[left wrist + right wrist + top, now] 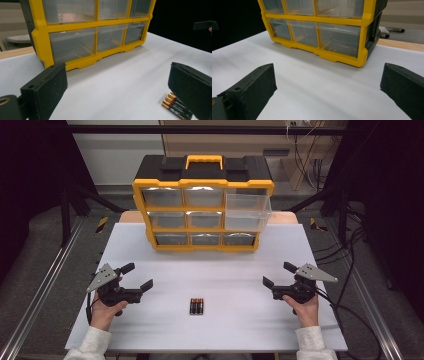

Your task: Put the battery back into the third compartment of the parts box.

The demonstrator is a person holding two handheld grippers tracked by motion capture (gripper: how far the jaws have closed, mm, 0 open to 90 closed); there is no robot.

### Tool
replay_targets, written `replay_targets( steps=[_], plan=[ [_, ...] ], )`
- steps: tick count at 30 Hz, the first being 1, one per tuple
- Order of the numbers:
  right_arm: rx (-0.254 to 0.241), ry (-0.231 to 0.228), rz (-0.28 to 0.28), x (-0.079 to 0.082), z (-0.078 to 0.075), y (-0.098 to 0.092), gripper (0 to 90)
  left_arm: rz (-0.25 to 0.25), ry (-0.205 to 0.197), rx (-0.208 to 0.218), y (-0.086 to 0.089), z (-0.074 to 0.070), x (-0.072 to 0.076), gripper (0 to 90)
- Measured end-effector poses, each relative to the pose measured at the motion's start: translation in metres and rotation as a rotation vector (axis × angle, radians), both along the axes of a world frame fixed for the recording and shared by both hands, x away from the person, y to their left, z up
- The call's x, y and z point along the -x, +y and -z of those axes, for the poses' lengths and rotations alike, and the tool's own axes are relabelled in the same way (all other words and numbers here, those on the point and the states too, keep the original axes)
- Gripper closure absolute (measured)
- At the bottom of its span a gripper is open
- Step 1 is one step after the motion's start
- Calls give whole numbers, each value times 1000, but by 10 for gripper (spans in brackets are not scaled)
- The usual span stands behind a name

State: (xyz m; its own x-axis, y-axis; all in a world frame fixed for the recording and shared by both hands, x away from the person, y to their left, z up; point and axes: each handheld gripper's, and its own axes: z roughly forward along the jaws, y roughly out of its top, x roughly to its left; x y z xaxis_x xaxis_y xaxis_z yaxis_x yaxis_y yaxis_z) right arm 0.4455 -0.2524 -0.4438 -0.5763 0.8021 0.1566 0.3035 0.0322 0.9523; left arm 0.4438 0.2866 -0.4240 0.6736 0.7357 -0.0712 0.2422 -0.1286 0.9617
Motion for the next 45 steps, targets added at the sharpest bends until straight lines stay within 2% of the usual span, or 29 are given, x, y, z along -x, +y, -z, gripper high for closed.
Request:
replay_targets(
  steps=[4, 8, 18, 30, 45],
  plan=[
    [-4, 4, -2, 1, -1, 0, 8, -6, 0, -4, 2, 0, 0, 19],
    [14, 11, 2, 2, -3, 4, 8, -9, 2, 6, 3, 1, 0, 19],
    [38, 17, -13, 3, -10, 22, 5, -14, -3, -5, 4, 2, -1, 20],
    [86, 54, -67, 6, -13, 64, 5, -15, 1, -4, 5, 3, -2, 20],
    [153, 120, -171, 11, -4, 123, 11, -25, 2, -9, 6, 5, -3, 21]
  ],
)
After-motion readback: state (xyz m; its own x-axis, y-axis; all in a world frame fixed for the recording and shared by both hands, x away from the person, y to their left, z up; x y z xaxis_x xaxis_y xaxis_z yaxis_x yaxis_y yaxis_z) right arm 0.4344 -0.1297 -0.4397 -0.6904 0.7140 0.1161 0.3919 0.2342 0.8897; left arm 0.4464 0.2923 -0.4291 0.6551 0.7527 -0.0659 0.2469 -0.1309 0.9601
